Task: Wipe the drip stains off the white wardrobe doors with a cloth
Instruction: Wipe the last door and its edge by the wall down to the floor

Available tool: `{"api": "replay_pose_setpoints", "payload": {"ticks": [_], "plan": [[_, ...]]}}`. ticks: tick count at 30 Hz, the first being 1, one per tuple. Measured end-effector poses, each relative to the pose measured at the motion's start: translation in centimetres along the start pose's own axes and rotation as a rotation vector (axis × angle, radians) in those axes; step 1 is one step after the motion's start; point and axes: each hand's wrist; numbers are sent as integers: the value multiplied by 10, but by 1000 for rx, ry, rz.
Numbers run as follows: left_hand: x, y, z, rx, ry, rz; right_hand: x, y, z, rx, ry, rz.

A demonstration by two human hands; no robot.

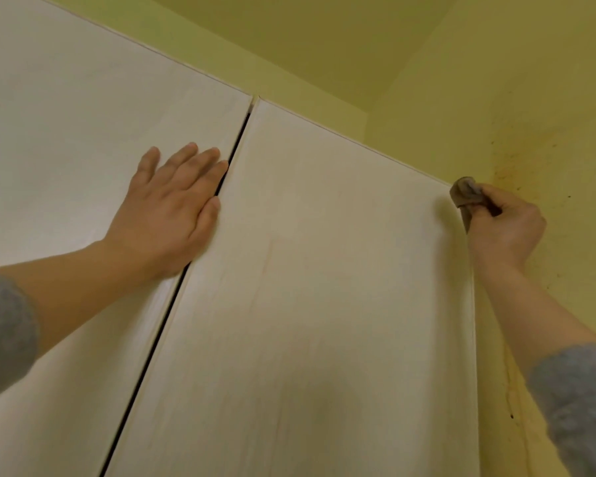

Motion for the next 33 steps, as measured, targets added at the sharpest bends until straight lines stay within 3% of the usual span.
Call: {"api": "replay_pose_setpoints", "payload": {"ticks": [13, 20, 25, 33], "plan": [[-2, 0, -2, 1, -16, -19, -22, 29, 38, 128, 9, 10], [-2, 2, -1, 4, -6, -27, -43, -63, 8, 167, 127, -104], [1, -2, -3, 20, 9, -27, -45, -122, -16, 220, 184, -70], [-3, -1, -3, 24, 0, -23, -16, 15, 7, 72, 53, -16]]}}
Point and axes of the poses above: each hand's wrist, its own y-axis towards the middle knuckle, its own z-axis out of the palm, x = y × z, and after that the axes turned 5 degrees about z, right-handed
